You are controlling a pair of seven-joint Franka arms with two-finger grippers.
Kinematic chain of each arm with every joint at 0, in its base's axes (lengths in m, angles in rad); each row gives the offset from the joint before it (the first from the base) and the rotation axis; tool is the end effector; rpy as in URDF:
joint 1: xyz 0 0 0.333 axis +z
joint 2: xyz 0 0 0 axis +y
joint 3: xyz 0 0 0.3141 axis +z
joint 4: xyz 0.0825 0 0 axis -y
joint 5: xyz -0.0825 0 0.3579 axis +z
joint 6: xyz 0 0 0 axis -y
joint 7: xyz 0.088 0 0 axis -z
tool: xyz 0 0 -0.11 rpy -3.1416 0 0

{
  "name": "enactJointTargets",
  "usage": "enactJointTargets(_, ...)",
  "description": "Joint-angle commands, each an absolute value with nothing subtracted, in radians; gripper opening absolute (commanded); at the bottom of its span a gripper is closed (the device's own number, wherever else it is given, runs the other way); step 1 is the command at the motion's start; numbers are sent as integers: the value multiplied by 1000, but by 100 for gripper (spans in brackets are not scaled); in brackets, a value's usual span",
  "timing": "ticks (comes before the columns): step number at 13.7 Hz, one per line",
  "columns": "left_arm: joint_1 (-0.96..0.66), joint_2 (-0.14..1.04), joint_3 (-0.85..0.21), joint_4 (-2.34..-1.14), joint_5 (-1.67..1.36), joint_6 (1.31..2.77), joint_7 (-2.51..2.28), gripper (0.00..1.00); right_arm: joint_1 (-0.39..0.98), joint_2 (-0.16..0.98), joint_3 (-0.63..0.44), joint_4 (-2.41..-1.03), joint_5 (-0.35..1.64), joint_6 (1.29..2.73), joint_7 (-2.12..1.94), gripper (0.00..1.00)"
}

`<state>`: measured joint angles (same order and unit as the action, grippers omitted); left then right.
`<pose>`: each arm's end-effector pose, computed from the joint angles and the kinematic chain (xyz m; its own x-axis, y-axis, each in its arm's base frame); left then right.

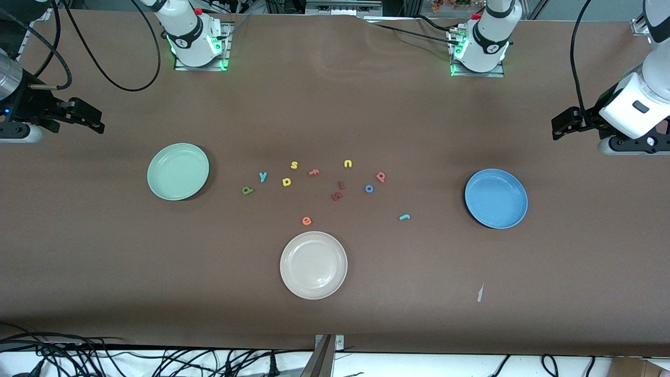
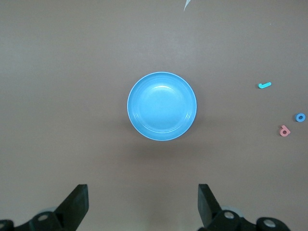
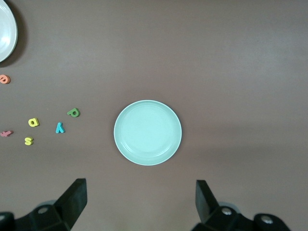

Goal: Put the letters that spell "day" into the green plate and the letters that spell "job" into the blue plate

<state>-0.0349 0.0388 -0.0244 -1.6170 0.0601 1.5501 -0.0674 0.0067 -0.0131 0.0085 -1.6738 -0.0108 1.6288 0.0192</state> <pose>0.5336 -0.0247 0.5770 0.9948 0.0094 -0.1012 0.0028 -0.9978 -0.0659 0.5266 0.0069 0.5854 0.9995 -0.0034 -0.0317 -0.0030 -0.9999 0.0115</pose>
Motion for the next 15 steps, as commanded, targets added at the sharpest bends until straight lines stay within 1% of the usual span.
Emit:
enactJointTargets(1,-38,69,-28,-1566,77,1526,-66,100,6,-15,11,-1657,-6,1620,14,100)
enactJointTargets(15,-46,81,-34,-1571,31,1509,-72,100,8,-18,15,-1657,-5,1608,11,100)
